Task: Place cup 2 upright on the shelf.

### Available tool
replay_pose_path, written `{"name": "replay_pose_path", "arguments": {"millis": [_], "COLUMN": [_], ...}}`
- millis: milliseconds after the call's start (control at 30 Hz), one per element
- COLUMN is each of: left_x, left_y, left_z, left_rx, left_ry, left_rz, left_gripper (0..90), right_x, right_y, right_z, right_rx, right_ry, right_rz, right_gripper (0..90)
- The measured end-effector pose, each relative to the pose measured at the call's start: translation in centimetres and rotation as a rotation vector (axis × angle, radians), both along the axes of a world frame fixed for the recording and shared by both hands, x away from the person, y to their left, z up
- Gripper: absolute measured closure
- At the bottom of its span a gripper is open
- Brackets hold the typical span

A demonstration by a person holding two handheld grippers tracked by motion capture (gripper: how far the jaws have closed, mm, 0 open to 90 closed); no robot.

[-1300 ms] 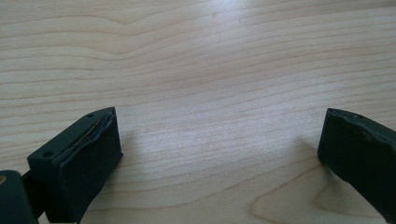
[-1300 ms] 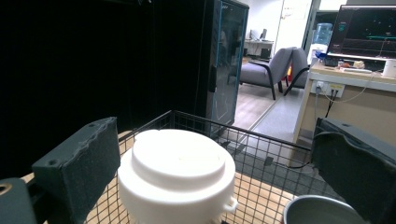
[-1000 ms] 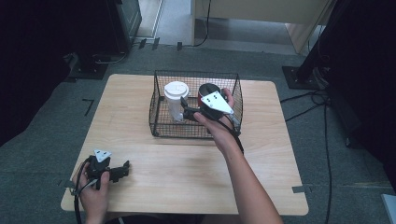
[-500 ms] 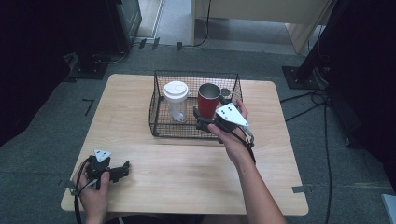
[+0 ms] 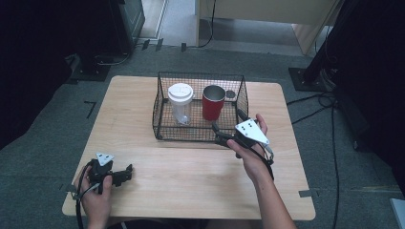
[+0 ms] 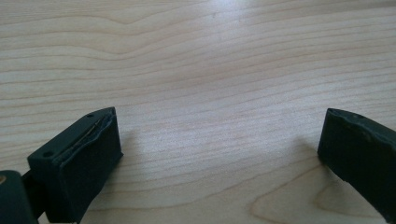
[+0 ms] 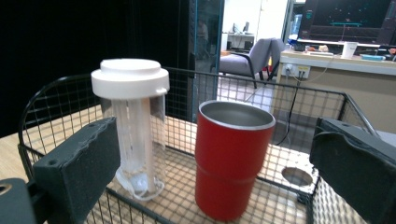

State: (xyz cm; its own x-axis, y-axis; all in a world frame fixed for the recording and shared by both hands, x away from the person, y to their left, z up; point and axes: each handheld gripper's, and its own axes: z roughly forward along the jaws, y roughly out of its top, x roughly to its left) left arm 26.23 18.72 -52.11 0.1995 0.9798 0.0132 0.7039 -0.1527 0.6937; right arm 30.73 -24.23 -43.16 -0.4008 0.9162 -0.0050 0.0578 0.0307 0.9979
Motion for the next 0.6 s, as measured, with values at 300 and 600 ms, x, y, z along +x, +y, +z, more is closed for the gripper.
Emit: {"name": "replay_pose_path", "arguments": {"millis": [300, 600], "left_x": [0.0, 0.0], "left_y": [0.0, 0.0], "left_z": [0.0, 0.0], "left_rx": [-0.001, 0.002], "left_ry": [0.000, 0.000], "left_rz": [0.000, -0.002], "left_gripper": [0.0, 0.0], "right_x": [-1.9, -3.8], "right_y": [-2.5, -5.9], "right_z": [-1.4, -2.9], "right_rx": [0.008, 0.007], "right_ry": [0.018, 0.040], "right_rz": [-0.042, -0.108], "right_gripper": [2.2, 2.2]}}
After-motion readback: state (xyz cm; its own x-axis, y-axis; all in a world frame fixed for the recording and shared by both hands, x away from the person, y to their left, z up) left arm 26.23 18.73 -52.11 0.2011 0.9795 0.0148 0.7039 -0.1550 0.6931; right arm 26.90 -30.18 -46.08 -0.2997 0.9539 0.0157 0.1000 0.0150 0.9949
